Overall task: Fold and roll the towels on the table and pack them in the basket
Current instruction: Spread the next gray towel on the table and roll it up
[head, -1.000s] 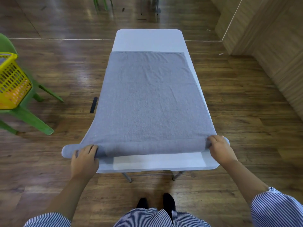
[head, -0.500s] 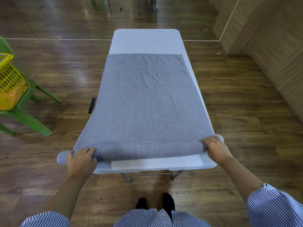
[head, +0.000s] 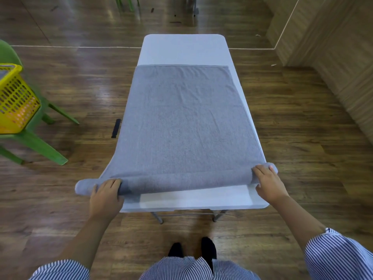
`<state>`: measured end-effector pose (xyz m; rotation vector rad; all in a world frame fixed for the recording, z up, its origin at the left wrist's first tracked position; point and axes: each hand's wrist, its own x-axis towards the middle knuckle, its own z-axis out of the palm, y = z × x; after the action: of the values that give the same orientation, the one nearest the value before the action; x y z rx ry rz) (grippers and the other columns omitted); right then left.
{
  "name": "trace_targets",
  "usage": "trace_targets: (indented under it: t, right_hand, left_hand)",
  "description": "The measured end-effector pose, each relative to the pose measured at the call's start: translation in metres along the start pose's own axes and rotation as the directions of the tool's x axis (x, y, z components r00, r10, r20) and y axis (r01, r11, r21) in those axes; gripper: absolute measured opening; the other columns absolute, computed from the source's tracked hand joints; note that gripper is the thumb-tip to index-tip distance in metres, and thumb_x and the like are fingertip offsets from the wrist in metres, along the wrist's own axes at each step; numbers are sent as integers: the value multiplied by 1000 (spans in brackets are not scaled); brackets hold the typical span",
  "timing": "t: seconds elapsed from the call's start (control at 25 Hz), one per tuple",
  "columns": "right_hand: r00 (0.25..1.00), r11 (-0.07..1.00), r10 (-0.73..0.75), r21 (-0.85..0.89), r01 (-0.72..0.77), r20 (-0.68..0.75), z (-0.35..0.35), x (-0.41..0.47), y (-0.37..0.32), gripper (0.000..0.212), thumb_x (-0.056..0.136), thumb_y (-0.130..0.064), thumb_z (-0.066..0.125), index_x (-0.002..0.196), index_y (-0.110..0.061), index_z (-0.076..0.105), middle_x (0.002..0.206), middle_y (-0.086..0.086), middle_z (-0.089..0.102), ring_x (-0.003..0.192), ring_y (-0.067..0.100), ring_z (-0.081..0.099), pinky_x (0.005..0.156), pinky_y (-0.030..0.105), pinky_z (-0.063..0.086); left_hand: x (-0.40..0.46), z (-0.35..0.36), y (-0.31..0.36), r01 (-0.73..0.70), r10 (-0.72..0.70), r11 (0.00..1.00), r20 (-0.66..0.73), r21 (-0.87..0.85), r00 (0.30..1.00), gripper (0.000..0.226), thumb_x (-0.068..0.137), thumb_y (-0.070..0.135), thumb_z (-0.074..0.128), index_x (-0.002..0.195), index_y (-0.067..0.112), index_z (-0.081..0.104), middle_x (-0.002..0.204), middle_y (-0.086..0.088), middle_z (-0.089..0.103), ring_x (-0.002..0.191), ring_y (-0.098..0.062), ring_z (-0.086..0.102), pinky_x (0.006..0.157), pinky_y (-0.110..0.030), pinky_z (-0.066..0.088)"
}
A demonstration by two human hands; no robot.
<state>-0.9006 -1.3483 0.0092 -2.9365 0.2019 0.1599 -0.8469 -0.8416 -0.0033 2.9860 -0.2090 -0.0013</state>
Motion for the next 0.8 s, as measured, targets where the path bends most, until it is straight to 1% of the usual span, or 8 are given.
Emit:
trace_targets:
  t: [0.12, 0.2, 0.32, 0.4, 0.52, 0.64, 0.72, 0.8]
  right_hand:
    - [999, 1000, 12, -27, -11, 35, -2, 7, 4, 42, 63, 15, 56, 101, 0, 65, 98, 15, 66, 97, 39, 55, 87, 46, 46]
    - [996, 998, 18, -54, -13, 93, -10, 9, 9, 41, 61, 12, 53, 96, -1, 67, 90, 15, 67, 93, 38, 59, 88, 40, 43]
    - [961, 987, 157, -75, -144, 229, -28, 10, 9, 40, 70, 0, 51, 106, -10, 64, 100, 10, 66, 98, 33, 57, 80, 32, 45]
    - [939, 979, 195, -108, -171, 283, -33, 13, 5, 35, 74, -5, 50, 106, -12, 63, 101, 9, 65, 96, 30, 57, 75, 32, 48]
    - [988, 995, 81, -72, -71, 134, -32, 14, -4, 38, 73, 3, 51, 107, -10, 60, 106, 7, 61, 101, 30, 53, 86, 35, 42]
    - [999, 997, 46, 60, -46, -3, -18, 10, -3, 39, 68, 15, 49, 103, 1, 59, 106, 14, 57, 97, 36, 51, 82, 42, 44]
    - [998, 998, 44, 40, -45, 40, -9, 4, 2, 41, 66, 13, 53, 105, 4, 60, 107, 17, 59, 101, 40, 50, 89, 46, 44]
    - [994, 1000, 27, -4, -27, 106, -2, 2, 6, 48, 64, 10, 60, 111, 3, 60, 110, 16, 61, 108, 38, 51, 105, 48, 35]
  left_hand:
    - [4, 0, 0, 1, -1, 1000, 52, -11, 999, 52, 55, -12, 68, 105, 6, 64, 104, -13, 66, 100, -37, 60, 98, -65, 37]
    - [5, 1, 3, -25, 26, 999, 53, -20, 998, 57, 53, -16, 66, 105, 6, 64, 104, -12, 66, 99, -36, 60, 98, -64, 38]
    - [3, 3, 7, -96, 95, 995, 47, 29, 994, 62, 50, -16, 68, 107, 8, 65, 103, -10, 67, 97, -34, 63, 96, -62, 42]
    - [2, 0, 5, -102, 99, 993, 48, 54, 994, 56, 53, -10, 73, 104, 10, 66, 100, -8, 69, 94, -32, 64, 93, -60, 44]
    - [5, -4, -3, -99, 101, 993, -27, 59, 995, 34, 65, 10, 60, 98, 14, 68, 92, -4, 70, 86, -29, 66, 89, -56, 41]
    - [6, -4, -7, -120, 124, 991, -87, 52, 988, 42, 65, 17, 45, 103, 14, 64, 99, -1, 66, 92, -26, 63, 89, -54, 39]
    - [6, -4, -4, -56, 58, 998, -94, 18, 994, 40, 64, 10, 56, 104, 12, 61, 103, -3, 64, 96, -28, 62, 88, -54, 39]
    - [7, -1, -1, -8, 8, 1000, -46, -1, 999, 46, 58, 3, 71, 103, 8, 61, 103, -5, 65, 96, -30, 63, 90, -57, 39]
